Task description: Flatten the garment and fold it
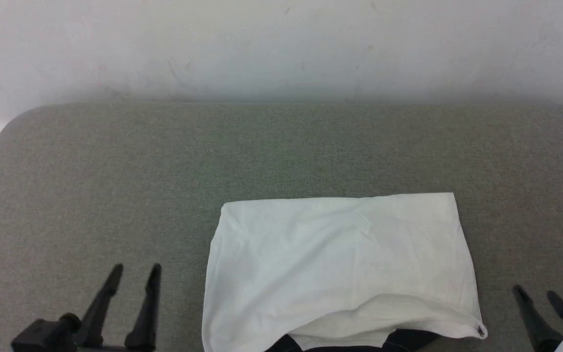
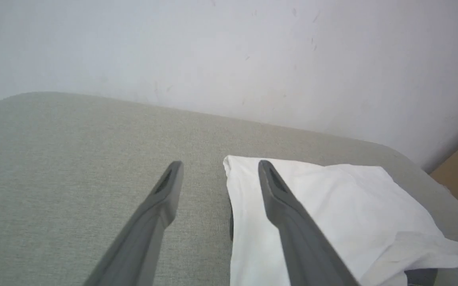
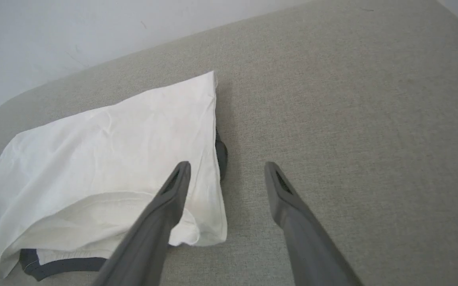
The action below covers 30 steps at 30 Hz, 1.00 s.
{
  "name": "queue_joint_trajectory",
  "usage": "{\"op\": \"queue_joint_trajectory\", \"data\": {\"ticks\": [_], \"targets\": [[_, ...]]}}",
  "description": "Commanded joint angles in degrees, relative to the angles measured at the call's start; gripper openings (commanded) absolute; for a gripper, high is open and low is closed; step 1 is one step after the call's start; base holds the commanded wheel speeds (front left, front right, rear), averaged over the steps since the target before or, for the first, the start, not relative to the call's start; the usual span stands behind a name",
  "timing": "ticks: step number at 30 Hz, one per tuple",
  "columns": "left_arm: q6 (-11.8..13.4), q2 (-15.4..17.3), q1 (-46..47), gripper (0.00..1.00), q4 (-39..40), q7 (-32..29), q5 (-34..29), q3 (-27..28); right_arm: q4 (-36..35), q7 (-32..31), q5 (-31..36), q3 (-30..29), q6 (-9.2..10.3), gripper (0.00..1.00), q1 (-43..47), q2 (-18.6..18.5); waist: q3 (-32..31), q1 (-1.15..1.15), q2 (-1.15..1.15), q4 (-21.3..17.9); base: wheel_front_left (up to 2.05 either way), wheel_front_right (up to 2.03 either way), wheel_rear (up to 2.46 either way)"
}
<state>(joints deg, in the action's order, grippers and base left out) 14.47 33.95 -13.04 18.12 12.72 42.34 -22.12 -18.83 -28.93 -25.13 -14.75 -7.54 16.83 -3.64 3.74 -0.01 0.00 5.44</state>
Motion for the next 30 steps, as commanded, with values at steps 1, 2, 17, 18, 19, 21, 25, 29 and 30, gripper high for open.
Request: {"op": "queue_joint_trajectory", "data": {"ticks": [1,2,17,18,19,21,25,29,30], "targets": [[1.8,-1.3,-0.2,1.0,2.1,1.4,-2.3,2.3,0.1,0.6,1.0,-1.5,0.05,1.0,-0.3,0.3,0.4,0.01,0.0,0.3,0.0,0.0,0.0],[2.6,-1.8,-0.1,1.0,3.2,1.8,-4.0,3.4,0.3,0.8,1.7,-2.1,0.05,1.0,-0.7,0.4,0.6,0.01,0.0,0.5,0.0,0.0,0.0],[-1.2,-14.1,2.3,1.0,8.5,2.3,-21.4,12.7,9.2,-4.2,6.4,0.2,0.05,1.0,-10.6,0.7,8.6,0.01,0.0,3.0,0.0,0.0,0.0],[-1.9,-14.7,2.5,1.0,8.2,2.3,-21.7,13.0,10.0,-4.5,6.7,0.4,0.05,1.0,-11.1,0.8,9.1,0.01,0.0,3.3,0.0,0.0,0.0],[-2.6,-15.2,2.8,1.0,7.9,2.3,-22.1,13.2,10.6,-4.8,6.9,0.7,0.05,1.0,-11.6,0.8,9.6,0.01,0.0,3.6,0.0,0.0,0.0],[-4.0,-16.1,3.4,1.0,7.4,2.3,-22.7,13.5,12.0,-5.2,6.9,0.8,0.05,1.0,-12.5,0.8,10.6,0.01,0.0,4.2,0.0,0.0,0.0],[-6.3,-17.7,4.5,1.0,6.3,2.3,-23.7,14.1,14.6,-6.0,7.0,2.0,0.05,1.0,-14.1,0.8,12.1,0.01,0.0,5.2,0.0,0.0,0.0],[-8.2,-19.1,5.2,1.0,5.3,2.3,-24.3,14.7,17.3,-7.8,7.1,2.8,0.05,1.0,-15.3,0.8,13.2,0.01,0.0,5.8,0.0,0.0,0.0],[-8.6,-19.4,5.3,1.0,5.0,2.3,-24.4,14.8,17.9,-8.4,6.9,2.9,0.05,0.61,-15.6,0.8,13.4,0.01,0.0,5.9,0.0,0.0,0.0]]}}
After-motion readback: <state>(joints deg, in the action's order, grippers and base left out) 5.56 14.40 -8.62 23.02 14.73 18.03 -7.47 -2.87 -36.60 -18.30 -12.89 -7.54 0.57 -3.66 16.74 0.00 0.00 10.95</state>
